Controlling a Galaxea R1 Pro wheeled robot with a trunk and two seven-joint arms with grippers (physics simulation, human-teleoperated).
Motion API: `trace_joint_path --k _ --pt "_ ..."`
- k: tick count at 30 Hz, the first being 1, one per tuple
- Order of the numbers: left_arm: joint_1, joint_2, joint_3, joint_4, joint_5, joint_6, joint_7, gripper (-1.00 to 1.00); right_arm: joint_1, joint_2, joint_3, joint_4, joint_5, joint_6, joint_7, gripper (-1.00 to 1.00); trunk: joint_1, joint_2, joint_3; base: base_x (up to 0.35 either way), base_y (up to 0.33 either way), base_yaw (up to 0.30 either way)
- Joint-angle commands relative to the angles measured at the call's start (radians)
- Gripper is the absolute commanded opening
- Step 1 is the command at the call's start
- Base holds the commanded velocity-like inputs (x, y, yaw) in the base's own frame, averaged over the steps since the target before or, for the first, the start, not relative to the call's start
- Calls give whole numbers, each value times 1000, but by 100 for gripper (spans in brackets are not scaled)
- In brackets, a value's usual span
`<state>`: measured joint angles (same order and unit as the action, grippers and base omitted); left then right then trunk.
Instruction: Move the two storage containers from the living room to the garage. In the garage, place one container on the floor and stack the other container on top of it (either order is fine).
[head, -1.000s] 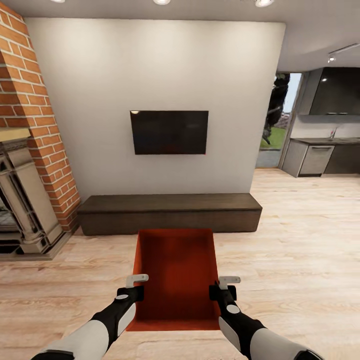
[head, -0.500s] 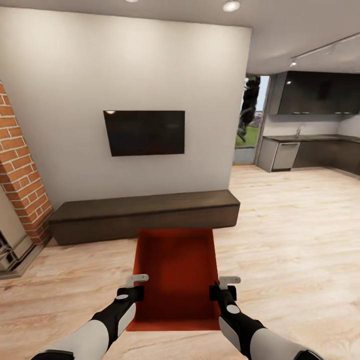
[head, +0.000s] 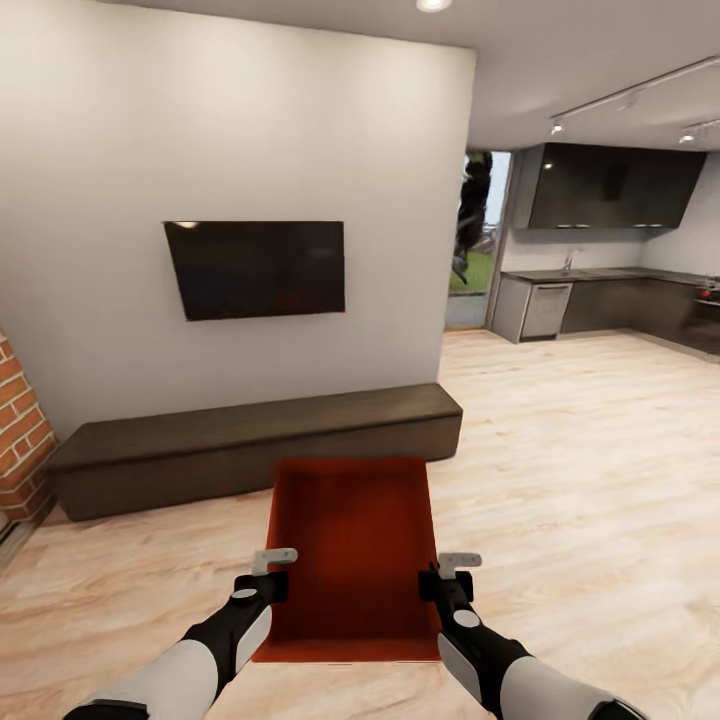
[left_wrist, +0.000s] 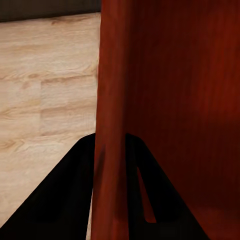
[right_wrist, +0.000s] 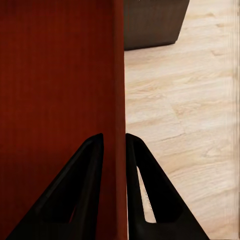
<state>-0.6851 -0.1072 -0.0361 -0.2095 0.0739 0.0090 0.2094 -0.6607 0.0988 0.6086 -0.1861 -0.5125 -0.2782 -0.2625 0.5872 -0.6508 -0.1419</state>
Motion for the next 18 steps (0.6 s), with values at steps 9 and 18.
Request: trace_joint_path --k 9,18 --pt "-1 24 42 -4 -3 2 10 -100 -1 -7 -48 0 -37 -7 -4 -100 1 -1 -2 150 0 -278" --pt "-1 24 41 -2 -3 2 9 -100 -1 -7 -49 2 -38 -11 -5 -100 1 -1 -2 3 0 -285"
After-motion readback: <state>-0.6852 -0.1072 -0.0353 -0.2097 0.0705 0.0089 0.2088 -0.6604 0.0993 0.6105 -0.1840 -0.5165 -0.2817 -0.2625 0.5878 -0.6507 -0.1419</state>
